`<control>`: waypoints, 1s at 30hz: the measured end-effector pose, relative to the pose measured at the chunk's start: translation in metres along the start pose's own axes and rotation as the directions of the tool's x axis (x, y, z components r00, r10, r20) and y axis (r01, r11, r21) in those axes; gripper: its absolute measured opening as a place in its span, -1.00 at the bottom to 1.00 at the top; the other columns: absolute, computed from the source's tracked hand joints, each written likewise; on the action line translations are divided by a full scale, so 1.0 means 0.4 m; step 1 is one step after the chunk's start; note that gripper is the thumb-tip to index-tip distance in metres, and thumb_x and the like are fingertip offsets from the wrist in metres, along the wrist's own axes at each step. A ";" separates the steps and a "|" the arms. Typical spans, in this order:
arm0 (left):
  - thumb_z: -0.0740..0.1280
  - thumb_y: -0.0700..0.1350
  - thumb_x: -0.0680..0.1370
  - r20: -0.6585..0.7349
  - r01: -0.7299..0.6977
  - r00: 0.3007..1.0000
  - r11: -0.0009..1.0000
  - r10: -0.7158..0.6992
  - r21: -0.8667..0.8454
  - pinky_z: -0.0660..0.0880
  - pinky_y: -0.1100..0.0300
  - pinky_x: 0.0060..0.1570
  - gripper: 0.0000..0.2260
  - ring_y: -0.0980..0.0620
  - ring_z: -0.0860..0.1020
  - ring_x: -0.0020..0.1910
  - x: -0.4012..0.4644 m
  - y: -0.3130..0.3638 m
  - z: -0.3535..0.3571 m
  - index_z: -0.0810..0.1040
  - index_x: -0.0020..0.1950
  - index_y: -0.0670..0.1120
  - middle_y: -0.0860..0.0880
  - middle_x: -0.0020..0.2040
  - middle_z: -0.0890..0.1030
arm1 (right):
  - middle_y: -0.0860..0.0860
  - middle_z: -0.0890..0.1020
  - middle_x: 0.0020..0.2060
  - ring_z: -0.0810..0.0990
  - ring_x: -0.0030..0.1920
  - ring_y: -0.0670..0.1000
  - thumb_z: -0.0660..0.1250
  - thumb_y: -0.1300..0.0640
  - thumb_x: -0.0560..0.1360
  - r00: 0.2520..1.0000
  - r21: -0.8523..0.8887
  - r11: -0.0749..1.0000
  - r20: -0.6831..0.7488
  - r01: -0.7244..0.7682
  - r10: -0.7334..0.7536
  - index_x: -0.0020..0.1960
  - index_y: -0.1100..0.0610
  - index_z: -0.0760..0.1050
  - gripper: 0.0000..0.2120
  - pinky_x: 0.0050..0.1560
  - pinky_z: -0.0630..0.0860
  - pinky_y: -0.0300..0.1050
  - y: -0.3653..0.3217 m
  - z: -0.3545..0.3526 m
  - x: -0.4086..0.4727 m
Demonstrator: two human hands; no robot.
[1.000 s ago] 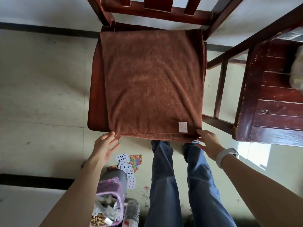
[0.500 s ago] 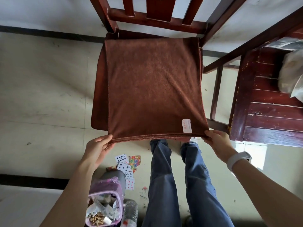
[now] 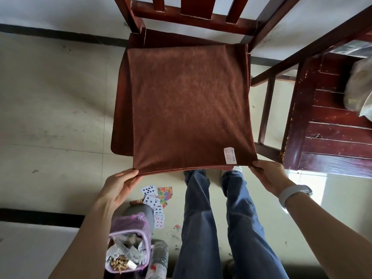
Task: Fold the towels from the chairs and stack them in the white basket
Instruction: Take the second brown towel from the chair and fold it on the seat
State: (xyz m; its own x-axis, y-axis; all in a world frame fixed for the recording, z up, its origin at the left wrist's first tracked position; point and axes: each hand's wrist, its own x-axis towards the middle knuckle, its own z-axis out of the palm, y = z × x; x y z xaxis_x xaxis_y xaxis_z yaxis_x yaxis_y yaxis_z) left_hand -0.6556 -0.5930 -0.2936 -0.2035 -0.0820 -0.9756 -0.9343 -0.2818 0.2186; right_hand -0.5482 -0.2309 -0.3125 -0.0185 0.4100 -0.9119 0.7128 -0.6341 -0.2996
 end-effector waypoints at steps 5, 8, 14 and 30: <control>0.23 -0.45 0.47 -0.040 -0.007 0.999 1.000 0.008 0.022 0.61 0.27 -0.26 -0.83 0.07 0.66 -0.35 -0.001 -0.006 0.004 0.55 -0.24 -0.27 -0.10 -0.37 0.67 | 0.20 0.56 -0.24 0.58 -0.20 0.08 0.20 0.43 0.48 0.999 0.050 0.998 -0.030 -0.023 0.024 -0.26 0.33 0.45 -0.84 -0.32 0.60 -0.30 -0.007 0.008 -0.007; 0.25 -0.45 0.46 -0.067 -0.050 0.996 0.998 0.053 0.047 0.59 0.27 -0.19 -0.70 0.09 0.65 -0.35 0.002 -0.011 0.008 0.63 -0.39 -0.21 -0.08 -0.38 0.67 | 0.21 0.55 -0.25 0.58 -0.21 0.08 0.20 0.44 0.47 0.999 0.060 0.998 -0.026 -0.018 0.019 -0.27 0.35 0.44 -0.84 -0.32 0.60 -0.28 -0.014 0.009 -0.011; 0.24 -0.44 0.47 -0.092 -0.076 0.993 0.997 0.077 0.014 0.56 0.29 -0.15 -0.69 0.12 0.64 -0.36 -0.005 -0.021 0.014 0.63 -0.38 -0.20 -0.04 -0.41 0.66 | 0.18 0.55 -0.27 0.56 -0.22 0.06 0.21 0.45 0.47 0.999 0.030 0.999 -0.030 -0.009 0.010 -0.28 0.32 0.45 -0.83 -0.36 0.58 -0.33 -0.018 0.014 -0.011; 0.20 -0.52 0.44 -0.132 -0.195 0.971 0.980 0.199 0.048 0.59 0.32 -0.25 -0.71 -0.01 0.52 -0.15 -0.064 0.007 0.037 0.40 -0.22 -0.13 -0.12 -0.19 0.48 | 0.15 0.53 -0.17 0.55 -0.19 0.02 0.22 0.45 0.47 0.998 0.061 0.998 0.050 0.034 -0.037 0.12 0.24 0.39 -0.73 -0.35 0.57 -0.35 -0.050 -0.009 -0.054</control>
State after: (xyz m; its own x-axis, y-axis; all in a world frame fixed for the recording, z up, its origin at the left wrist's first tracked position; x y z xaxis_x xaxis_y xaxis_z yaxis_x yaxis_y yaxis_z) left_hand -0.6572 -0.5774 -0.2682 -0.3451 -0.2621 -0.9012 -0.8897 -0.2144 0.4031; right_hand -0.5597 -0.2247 -0.2859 -0.0799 0.3999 -0.9131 0.6677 -0.6586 -0.3470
